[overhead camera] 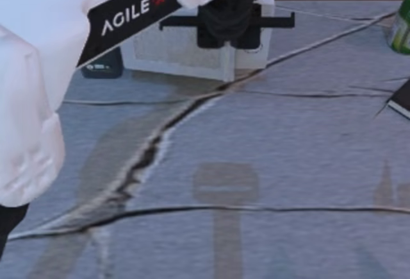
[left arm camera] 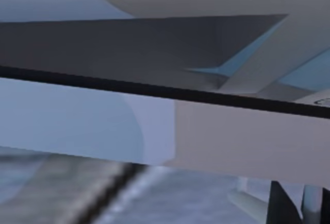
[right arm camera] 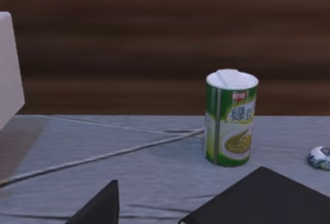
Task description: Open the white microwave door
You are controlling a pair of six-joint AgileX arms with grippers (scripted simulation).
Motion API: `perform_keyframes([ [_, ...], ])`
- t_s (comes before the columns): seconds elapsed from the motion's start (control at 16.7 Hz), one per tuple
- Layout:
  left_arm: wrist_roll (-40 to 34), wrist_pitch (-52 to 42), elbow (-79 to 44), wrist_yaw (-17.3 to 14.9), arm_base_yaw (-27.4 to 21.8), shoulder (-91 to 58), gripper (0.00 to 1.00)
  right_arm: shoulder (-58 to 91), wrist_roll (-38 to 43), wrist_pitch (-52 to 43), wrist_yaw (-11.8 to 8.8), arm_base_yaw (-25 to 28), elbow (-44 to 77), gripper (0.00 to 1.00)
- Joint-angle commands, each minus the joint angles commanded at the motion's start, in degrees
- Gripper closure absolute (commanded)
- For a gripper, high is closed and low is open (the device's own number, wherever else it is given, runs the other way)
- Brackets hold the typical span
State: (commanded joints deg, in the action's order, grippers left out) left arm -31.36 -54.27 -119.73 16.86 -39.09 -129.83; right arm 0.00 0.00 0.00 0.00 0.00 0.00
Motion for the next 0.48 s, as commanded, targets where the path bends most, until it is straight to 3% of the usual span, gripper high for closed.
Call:
perform_keyframes([
  [0.48,-0.2,0.1,-0.4,-0.3,-0.3,0.2,1.0,0.0,0.0,0.0,0.0,0.0,0.0,0.0],
])
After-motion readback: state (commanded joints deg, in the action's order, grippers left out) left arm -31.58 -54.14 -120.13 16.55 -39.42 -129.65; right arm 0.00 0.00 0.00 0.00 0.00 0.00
